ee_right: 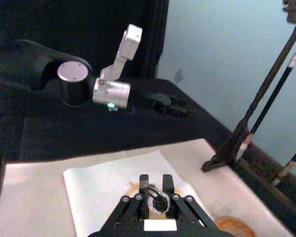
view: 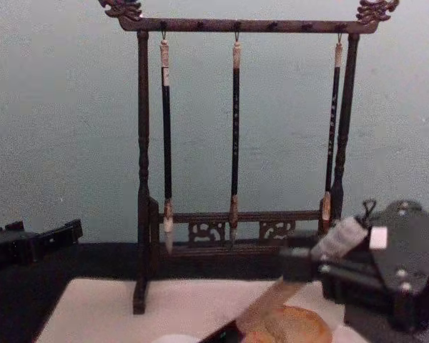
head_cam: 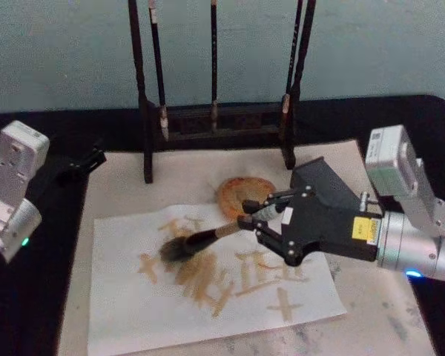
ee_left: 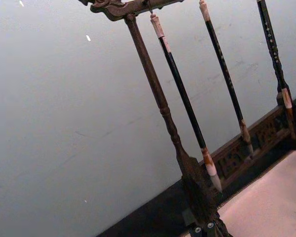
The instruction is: Pick up the brush from the inkstone, write on the paper, then place the brush back to its original position.
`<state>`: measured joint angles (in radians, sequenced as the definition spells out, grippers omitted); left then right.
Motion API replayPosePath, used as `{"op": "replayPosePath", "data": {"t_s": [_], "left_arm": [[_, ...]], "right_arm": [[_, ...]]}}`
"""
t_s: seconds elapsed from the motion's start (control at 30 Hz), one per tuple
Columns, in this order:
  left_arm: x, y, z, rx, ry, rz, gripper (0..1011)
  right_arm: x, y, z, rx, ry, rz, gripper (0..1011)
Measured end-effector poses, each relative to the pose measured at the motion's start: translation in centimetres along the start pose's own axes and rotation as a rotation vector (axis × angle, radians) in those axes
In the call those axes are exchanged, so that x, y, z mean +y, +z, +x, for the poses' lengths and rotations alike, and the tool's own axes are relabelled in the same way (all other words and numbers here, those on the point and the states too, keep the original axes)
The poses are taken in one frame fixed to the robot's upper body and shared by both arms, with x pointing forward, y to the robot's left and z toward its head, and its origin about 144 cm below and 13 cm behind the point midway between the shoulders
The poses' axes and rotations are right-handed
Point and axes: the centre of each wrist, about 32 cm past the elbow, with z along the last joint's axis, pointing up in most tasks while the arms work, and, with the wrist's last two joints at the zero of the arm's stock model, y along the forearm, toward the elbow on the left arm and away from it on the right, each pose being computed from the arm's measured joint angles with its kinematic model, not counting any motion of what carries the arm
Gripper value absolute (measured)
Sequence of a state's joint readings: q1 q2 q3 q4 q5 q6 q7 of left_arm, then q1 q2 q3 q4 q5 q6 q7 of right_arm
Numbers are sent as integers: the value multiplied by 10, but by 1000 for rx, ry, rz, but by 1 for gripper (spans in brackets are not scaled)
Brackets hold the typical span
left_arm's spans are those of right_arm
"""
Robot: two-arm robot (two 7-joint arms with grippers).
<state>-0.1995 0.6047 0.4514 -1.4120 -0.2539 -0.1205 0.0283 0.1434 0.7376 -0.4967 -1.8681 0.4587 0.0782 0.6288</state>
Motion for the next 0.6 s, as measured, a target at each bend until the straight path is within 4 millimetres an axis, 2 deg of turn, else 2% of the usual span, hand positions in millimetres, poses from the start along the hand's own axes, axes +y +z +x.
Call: {"op": "replayPosePath", "data": {"t_s": [0.3,0.6], "left_arm": [[0,0,0,0,0,0,1002],[0,0,0,0,0,0,1002]], "right_arm": [[-2,-12,-2,24,10,-30,168],[-16,-21,2,35,-13,-52,168]]}}
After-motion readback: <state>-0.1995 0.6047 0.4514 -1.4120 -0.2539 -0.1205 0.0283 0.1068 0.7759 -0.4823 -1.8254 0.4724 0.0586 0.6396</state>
